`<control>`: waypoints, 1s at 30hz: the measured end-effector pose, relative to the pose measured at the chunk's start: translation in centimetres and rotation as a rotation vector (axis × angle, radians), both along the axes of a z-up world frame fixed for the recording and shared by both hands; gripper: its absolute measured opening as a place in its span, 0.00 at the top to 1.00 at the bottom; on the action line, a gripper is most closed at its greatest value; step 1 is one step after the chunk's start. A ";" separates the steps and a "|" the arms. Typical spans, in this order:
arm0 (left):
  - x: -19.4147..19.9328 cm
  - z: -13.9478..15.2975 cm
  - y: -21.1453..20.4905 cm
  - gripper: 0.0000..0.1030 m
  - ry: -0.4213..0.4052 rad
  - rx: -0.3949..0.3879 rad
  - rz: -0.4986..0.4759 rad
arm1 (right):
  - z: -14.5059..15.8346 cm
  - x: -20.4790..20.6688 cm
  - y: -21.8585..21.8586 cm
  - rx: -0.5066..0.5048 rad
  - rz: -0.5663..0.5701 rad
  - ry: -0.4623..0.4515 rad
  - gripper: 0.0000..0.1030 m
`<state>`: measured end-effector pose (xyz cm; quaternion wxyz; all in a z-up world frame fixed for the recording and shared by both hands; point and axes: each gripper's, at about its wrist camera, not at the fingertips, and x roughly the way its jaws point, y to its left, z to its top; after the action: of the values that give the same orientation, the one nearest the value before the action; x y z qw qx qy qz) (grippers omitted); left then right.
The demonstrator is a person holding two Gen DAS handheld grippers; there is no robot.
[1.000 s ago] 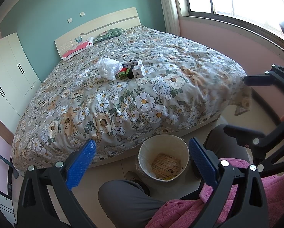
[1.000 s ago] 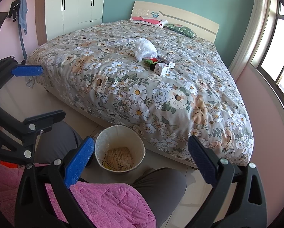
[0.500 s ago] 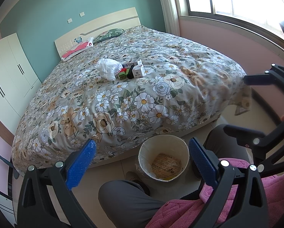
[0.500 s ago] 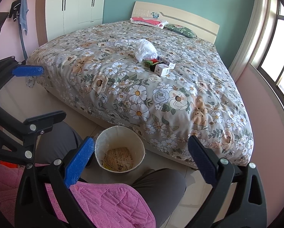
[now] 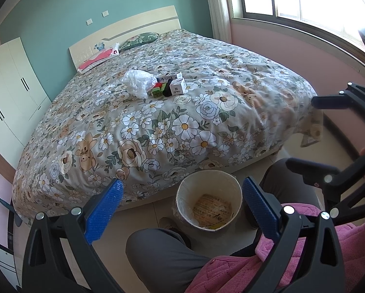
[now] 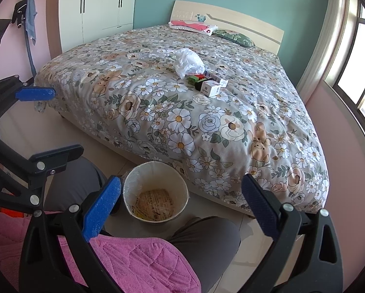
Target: Collect trash
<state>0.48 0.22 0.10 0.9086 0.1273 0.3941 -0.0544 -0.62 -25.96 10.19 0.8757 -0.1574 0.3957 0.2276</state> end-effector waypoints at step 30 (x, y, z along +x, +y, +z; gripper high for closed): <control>25.2 2.1 7.5 0.04 0.045 -0.153 0.224 | 1.2 18.7 1.9 0.048 0.059 -0.053 0.06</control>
<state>25.72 7.70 2.18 0.9070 0.0117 0.4208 0.0144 18.06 -24.09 11.43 0.8823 -0.1539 0.3619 0.2587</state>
